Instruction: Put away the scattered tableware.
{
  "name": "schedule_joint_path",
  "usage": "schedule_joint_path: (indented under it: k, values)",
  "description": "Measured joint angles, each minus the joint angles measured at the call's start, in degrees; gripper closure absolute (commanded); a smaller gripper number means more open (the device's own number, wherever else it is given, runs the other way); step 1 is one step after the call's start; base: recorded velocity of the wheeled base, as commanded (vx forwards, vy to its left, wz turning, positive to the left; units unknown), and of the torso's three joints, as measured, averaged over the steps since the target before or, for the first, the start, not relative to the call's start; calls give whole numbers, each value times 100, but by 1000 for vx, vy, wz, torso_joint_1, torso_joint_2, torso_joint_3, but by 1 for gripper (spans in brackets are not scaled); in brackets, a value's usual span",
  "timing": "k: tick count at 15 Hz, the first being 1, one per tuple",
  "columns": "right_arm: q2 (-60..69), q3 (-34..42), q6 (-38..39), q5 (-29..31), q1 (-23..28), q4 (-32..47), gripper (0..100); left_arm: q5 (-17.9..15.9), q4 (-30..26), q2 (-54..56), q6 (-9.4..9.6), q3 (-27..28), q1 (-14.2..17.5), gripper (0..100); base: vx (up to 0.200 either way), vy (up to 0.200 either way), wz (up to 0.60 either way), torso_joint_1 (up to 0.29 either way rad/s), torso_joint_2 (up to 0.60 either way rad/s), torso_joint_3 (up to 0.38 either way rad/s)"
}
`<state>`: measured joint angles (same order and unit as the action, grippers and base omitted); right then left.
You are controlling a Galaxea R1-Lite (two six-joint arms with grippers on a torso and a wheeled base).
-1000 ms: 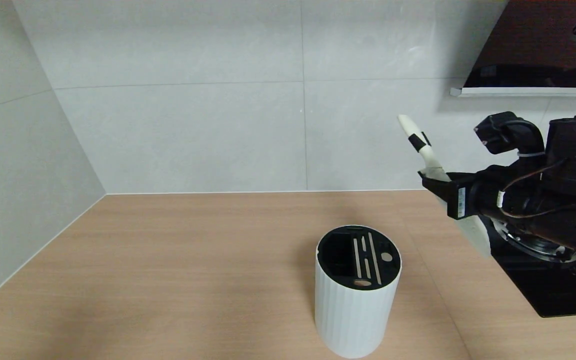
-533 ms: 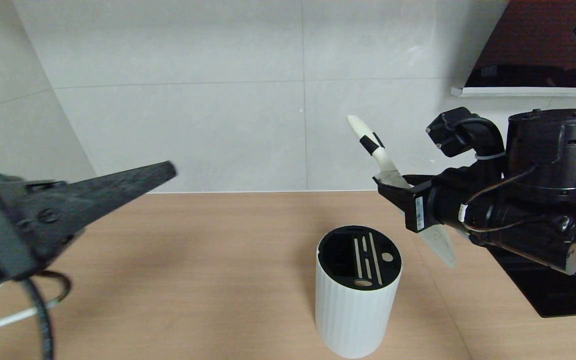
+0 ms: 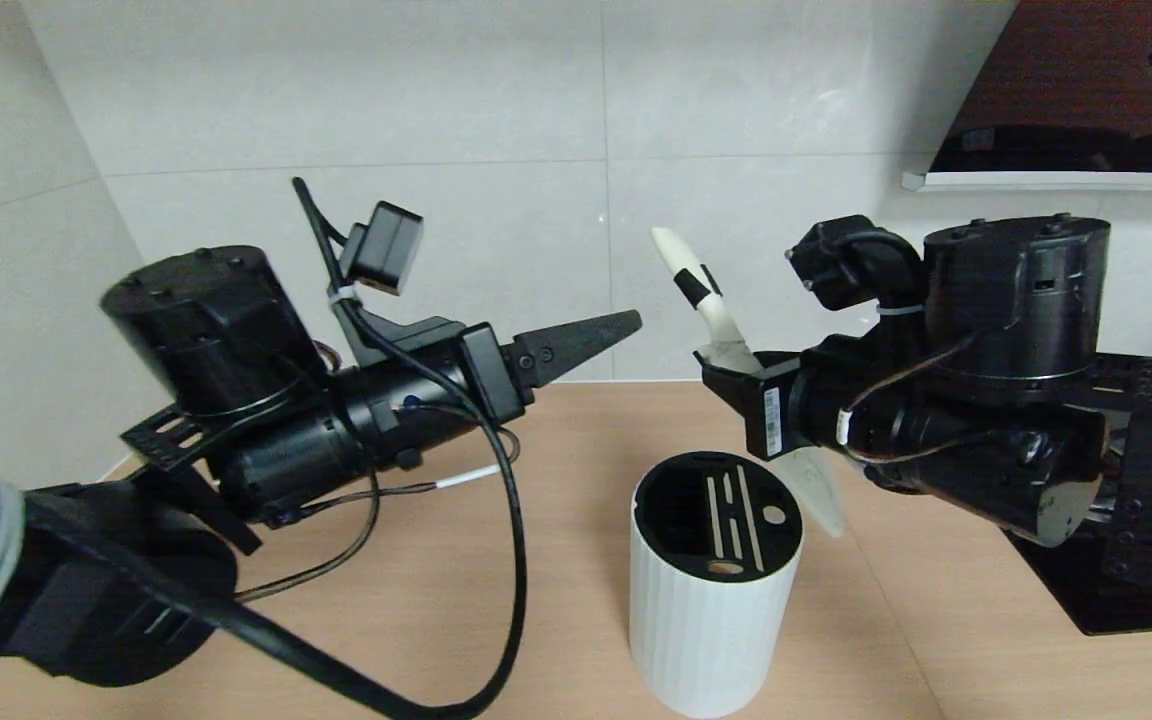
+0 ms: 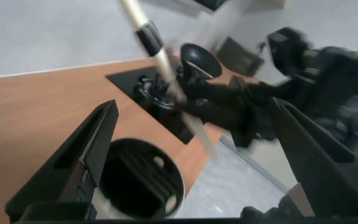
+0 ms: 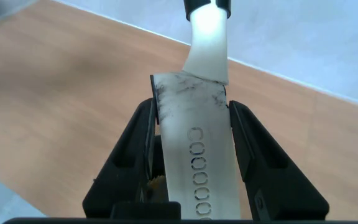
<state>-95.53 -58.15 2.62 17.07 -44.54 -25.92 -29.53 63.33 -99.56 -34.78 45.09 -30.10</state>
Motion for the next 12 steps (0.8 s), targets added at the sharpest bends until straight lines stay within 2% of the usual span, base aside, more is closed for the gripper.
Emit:
schedule_joint_path:
  k: [3, 12]
  values:
    - [-113, -23, 151, 44, -234, -16, 100, 41, 325, -444, -20, 208, -96, 0, 0, 0, 0, 0, 0, 0]
    - [-113, 137, 230, 41, -653, -24, 100, 134, 373, -975, -20, 601, -154, 0, 0, 0, 0, 0, 0, 0]
